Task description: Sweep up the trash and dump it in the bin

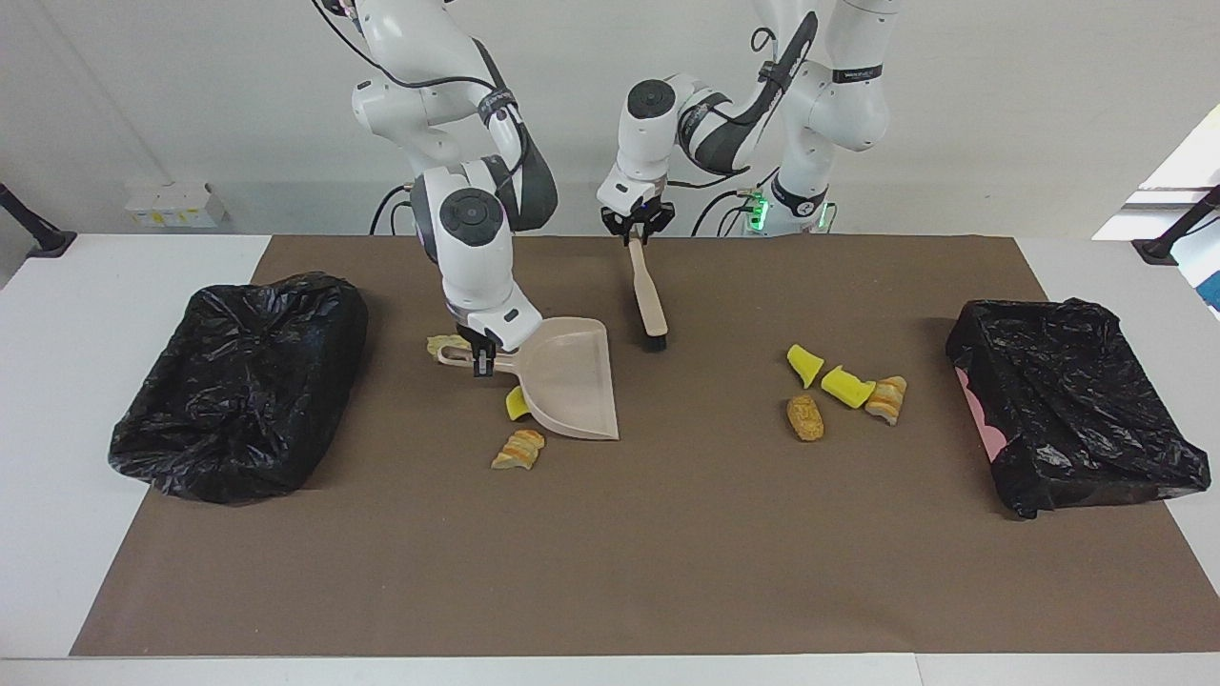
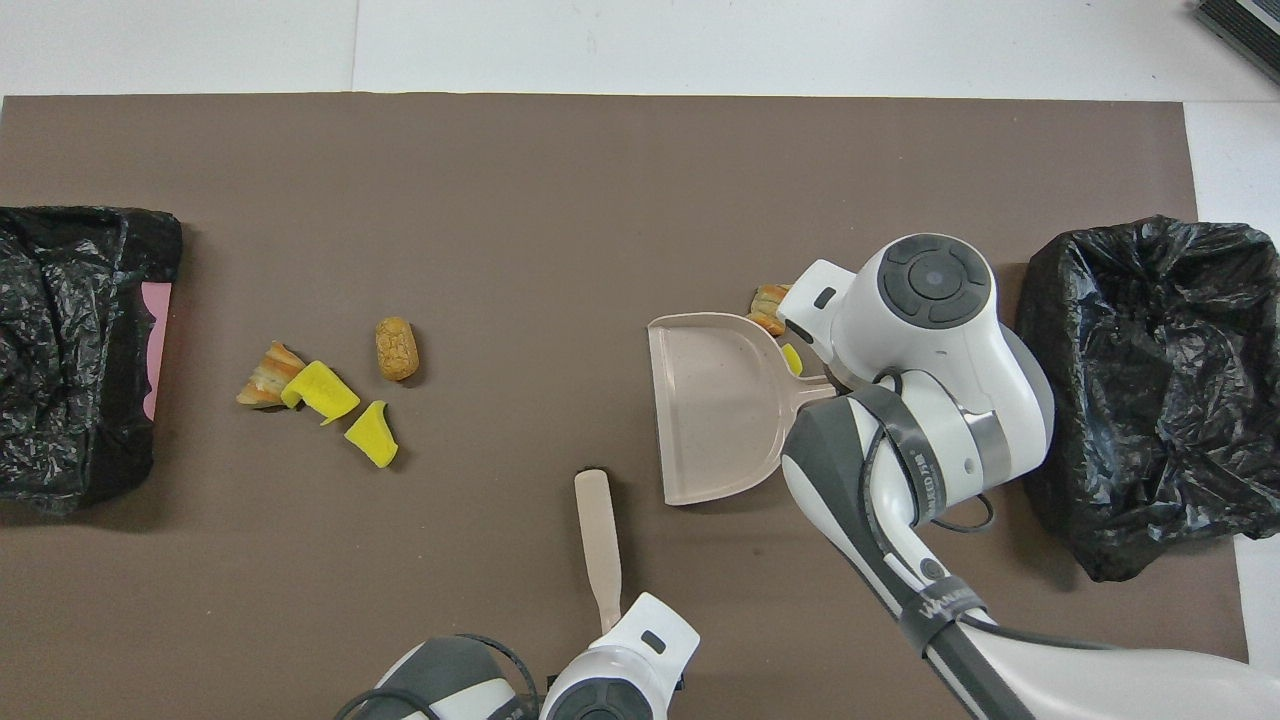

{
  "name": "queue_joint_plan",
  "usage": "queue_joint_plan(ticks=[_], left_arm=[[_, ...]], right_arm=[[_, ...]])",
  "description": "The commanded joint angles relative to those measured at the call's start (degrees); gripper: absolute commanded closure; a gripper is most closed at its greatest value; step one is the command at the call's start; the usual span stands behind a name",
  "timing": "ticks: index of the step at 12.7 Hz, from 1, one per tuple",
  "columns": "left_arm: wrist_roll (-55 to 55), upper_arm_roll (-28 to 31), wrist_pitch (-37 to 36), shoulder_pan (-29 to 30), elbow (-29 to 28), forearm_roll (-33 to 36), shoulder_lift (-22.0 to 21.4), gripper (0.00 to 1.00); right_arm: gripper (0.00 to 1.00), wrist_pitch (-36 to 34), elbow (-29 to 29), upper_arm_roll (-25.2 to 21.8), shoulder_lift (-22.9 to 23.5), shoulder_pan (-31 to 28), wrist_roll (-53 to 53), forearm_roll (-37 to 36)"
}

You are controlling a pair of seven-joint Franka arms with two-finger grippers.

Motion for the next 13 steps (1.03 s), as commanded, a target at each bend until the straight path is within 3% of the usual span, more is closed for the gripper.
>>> queue_joint_plan(ticks=[1, 6, 9, 13], left_arm=[[1.09, 1.23, -1.06, -0.3, -0.24, -1.23, -0.41, 1.0], [1.35, 1.58, -15.72, 7.6, 6.78, 5.43, -1.54, 1.0], [2.92, 1.58, -19.51, 13.04, 7.06, 8.51, -4.18, 1.0], [9.5, 1.58, -20.66, 23.14, 7.14, 13.52, -4.18, 1.0]], right_arm=[[1.0, 1.76, -2.18, 0.1, -1.59, 0.25, -1.2, -0.73], [1.0, 1.94, -1.48, 0.19, -1.24, 0.6, -1.03, -0.73], [1.0, 2.2, -0.77, 0.19, -1.07, 3.68, 2.13, -1.86], [1.0, 3.52, 0.45, 0.37, 0.68, 7.89, 9.85, -2.31]])
